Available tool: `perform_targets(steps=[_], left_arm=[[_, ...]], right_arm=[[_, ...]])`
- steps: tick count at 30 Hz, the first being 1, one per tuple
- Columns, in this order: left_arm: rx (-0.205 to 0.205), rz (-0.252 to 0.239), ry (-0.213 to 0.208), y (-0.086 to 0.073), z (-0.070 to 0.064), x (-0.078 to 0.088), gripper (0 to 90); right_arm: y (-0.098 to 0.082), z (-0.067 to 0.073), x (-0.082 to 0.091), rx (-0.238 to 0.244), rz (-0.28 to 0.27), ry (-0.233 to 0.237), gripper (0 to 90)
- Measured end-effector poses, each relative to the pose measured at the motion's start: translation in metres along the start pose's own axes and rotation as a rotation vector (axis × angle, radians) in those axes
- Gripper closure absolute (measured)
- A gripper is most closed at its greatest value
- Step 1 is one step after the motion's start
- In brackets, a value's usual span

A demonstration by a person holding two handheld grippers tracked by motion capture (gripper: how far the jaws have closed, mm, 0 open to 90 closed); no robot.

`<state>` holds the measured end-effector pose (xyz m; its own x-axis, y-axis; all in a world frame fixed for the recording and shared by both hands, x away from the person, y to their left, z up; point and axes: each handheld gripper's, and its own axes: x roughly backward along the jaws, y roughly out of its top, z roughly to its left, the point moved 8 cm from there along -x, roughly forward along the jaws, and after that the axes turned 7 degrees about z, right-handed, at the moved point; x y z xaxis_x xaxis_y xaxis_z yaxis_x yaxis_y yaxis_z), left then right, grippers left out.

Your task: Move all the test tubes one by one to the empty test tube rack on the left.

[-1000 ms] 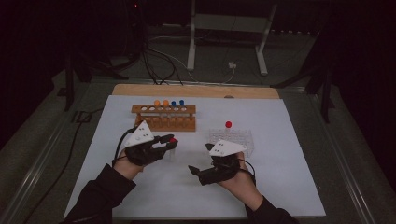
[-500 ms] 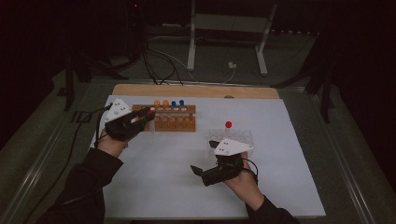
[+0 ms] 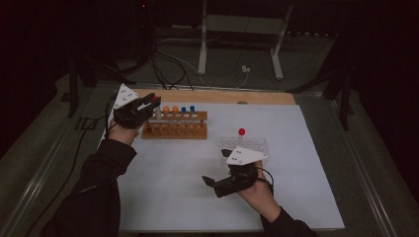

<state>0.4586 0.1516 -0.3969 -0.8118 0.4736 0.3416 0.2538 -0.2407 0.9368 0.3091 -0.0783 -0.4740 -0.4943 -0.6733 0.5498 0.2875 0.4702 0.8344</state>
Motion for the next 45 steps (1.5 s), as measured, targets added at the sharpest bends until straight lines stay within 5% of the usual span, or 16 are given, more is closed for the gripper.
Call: perform_targets(steps=[13,18,32,45], left_arm=[[0.072,-0.018,0.084,-0.011,0.025,-0.033,71.9],[0.127,0.005,0.072,-0.025,0.027,-0.044,71.9],[0.130,0.112,0.082,-0.053,0.023,-0.062,71.8],[0.148,0.155,0.075,-0.065,0.023,-0.067,71.7]], right_arm=[[0.000,-0.003,0.002,-0.002,-0.007,0.007,0.0],[-0.001,-0.003,0.003,-0.005,-0.008,0.008,0.0],[0.000,-0.003,0.004,-0.004,-0.009,0.010,0.0],[0.000,-0.004,0.005,-0.004,-0.007,0.010,0.0]])
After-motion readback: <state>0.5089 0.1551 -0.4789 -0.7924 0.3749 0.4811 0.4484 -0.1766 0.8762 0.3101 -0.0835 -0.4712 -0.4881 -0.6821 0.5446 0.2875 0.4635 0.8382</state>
